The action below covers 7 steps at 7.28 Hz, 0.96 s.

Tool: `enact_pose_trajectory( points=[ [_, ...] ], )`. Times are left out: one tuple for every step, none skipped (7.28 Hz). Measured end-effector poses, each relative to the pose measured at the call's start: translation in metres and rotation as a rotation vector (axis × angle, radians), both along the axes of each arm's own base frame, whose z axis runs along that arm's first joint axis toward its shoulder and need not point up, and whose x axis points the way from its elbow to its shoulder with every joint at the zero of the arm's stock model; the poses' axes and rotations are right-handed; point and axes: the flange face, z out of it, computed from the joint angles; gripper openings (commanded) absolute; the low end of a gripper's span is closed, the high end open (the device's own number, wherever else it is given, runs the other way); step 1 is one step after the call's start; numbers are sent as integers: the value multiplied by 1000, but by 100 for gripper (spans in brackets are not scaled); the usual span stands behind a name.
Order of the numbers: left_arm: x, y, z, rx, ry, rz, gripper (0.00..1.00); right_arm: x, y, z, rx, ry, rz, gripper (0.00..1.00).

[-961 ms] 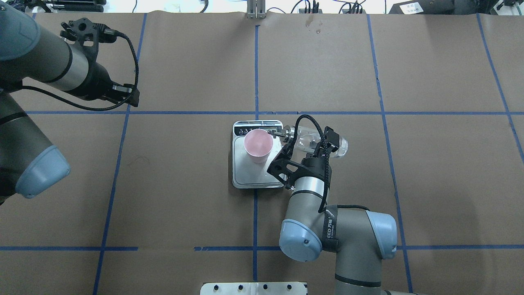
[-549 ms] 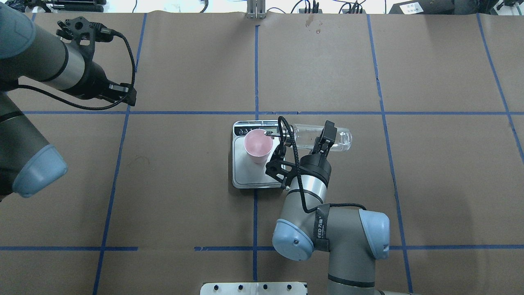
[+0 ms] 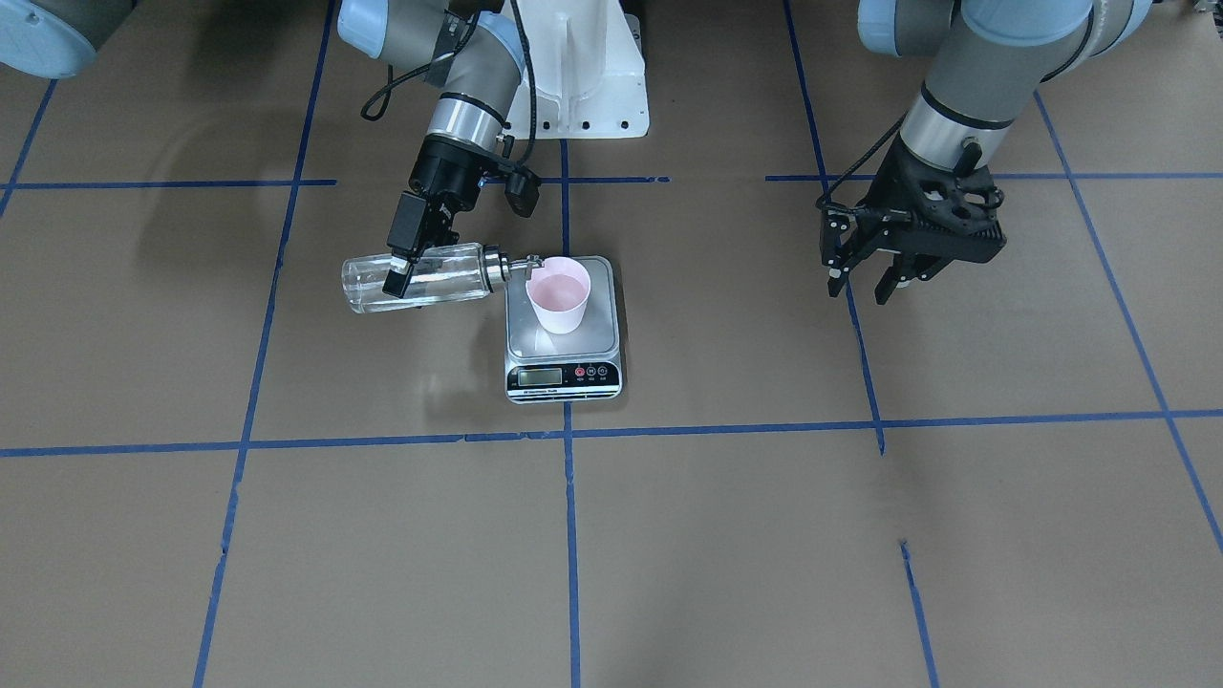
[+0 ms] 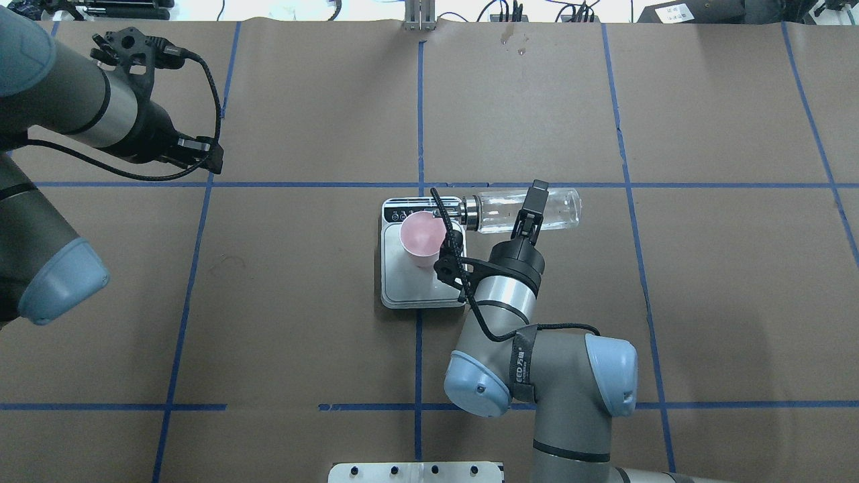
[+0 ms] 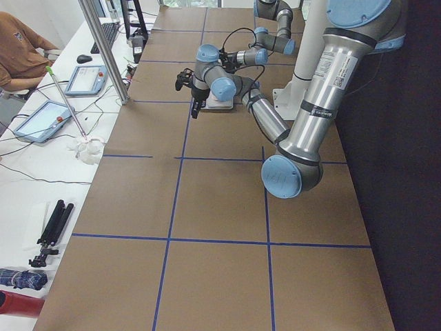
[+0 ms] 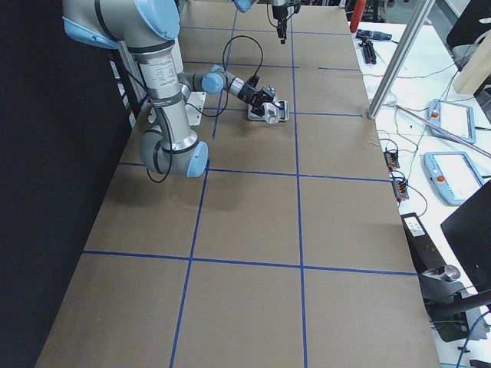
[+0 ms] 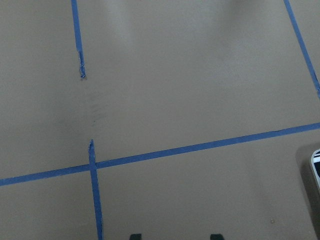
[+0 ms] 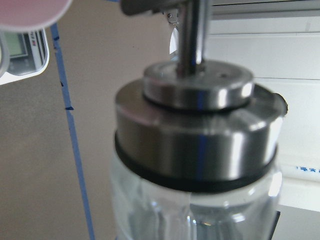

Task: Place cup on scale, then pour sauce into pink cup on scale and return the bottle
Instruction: 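Tilt the bottle spout over the pink cup with the right gripper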

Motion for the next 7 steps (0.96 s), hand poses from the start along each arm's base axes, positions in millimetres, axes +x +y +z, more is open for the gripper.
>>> enact_pose_trajectory(
  points=[
    [0, 0, 0, 0, 0, 0, 56, 1, -2, -4, 2, 41, -6, 0],
    [0, 0, 0, 0, 1, 1, 56, 1, -3, -6, 5, 78, -14, 0],
    [0, 1, 0, 0, 1, 2, 56, 2, -3, -7, 8, 131, -28, 0],
    [0, 1, -1, 1, 2, 2, 56, 3, -4, -8, 9, 195, -45, 0],
    [0, 2, -1, 2, 3, 3, 56, 4, -5, -10, 6, 253, -63, 0],
    [1, 2, -2, 3, 3, 3, 56, 4, -5, -11, 4, 299, -82, 0],
    [1, 2, -2, 3, 4, 3, 56, 5, -5, -12, 4, 346, -102, 0]
  ],
)
